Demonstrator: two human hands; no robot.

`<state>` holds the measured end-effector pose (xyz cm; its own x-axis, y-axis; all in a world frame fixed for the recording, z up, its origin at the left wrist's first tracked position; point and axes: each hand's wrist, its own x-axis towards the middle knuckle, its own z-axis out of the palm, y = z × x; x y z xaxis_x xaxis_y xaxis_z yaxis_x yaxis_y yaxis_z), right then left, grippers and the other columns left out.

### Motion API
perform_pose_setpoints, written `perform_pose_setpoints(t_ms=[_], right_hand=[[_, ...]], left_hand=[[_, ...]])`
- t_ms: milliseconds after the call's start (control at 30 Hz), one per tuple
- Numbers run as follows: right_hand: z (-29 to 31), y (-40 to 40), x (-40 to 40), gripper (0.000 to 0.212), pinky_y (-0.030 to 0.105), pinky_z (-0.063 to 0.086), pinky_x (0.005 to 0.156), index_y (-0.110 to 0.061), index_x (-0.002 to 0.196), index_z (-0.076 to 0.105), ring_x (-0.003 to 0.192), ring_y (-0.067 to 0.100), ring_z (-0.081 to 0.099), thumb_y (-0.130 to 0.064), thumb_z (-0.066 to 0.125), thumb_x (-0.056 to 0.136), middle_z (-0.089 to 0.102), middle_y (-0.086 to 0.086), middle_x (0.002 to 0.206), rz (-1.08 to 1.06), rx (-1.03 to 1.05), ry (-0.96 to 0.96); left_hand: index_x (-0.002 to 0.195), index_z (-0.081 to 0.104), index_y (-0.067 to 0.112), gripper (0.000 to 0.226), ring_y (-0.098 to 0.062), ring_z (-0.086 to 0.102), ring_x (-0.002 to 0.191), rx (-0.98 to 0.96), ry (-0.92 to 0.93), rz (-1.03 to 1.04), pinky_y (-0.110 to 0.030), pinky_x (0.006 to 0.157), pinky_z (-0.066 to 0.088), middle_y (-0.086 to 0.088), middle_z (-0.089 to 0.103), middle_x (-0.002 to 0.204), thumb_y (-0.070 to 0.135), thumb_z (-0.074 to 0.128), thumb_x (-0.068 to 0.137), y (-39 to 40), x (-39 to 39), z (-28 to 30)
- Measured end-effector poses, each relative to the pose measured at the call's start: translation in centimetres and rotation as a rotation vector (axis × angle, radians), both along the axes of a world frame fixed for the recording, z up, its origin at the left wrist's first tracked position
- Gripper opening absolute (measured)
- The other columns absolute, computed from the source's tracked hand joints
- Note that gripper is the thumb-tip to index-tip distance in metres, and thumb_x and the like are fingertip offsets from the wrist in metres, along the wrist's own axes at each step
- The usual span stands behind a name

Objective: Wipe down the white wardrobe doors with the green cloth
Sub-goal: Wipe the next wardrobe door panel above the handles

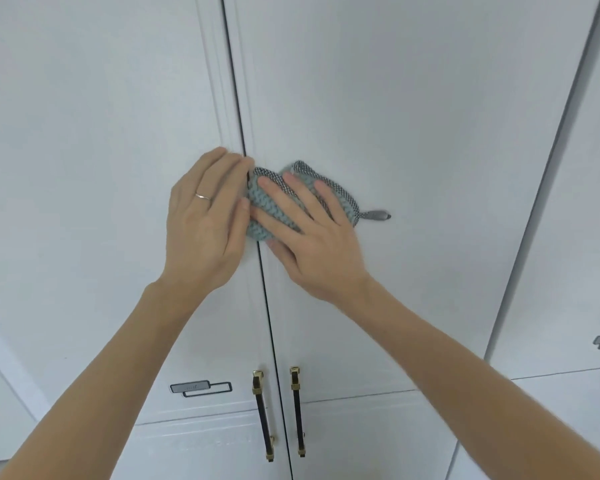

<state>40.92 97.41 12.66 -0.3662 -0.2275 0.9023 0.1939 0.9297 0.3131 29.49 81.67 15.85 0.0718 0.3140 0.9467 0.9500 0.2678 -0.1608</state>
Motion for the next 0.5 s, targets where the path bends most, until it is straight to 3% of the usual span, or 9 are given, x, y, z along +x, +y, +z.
perform_pose_setpoints(t_ms=[100,233,300,500], right_hand=[[-4.4,-1.6,-0.6,0.05,0.049,0.018,0.126,-0.029,0.154,0.044,0.156,0.023,0.023,-0.028,0.051,0.105,0.031,-0.002,0.166,0.003,-0.085,-0.029],[-10.0,-1.4,0.2,0.053,0.042,0.017,0.127,-0.037,0.156,0.04,0.156,0.016,0.019,-0.035,0.052,0.105,0.026,-0.007,0.168,-0.031,0.042,-0.21],[-8.1,-1.2,-0.3,0.05,0.04,0.02,0.126,-0.036,0.154,0.044,0.155,0.014,0.023,-0.034,0.052,0.105,0.029,-0.008,0.166,-0.016,0.038,-0.173],[6.6,-3.6,-4.2,0.045,0.042,0.02,0.126,-0.024,0.15,0.051,0.155,0.021,0.026,-0.024,0.049,0.106,0.036,-0.001,0.164,0.051,-0.168,0.187]], left_hand=[[0.144,0.057,-0.001,0.042,-0.037,0.044,0.145,0.025,-0.02,0.026,-0.051,0.119,0.035,-0.015,0.056,0.149,0.01,0.049,0.105,0.0,-0.1,0.6],[0.145,0.057,0.0,0.043,-0.033,0.044,0.146,0.004,-0.018,0.02,-0.043,0.122,0.032,-0.013,0.056,0.15,0.013,0.048,0.105,-0.4,-0.2,0.9],[0.145,0.057,0.0,0.043,-0.034,0.047,0.145,-0.007,-0.01,0.002,-0.047,0.12,0.036,-0.013,0.056,0.15,0.014,0.048,0.105,-0.7,-0.5,1.2],[0.145,0.057,0.001,0.044,-0.035,0.05,0.142,0.087,-0.016,0.01,-0.055,0.114,0.041,-0.012,0.058,0.148,0.016,0.048,0.105,-1.0,-1.6,5.1]])
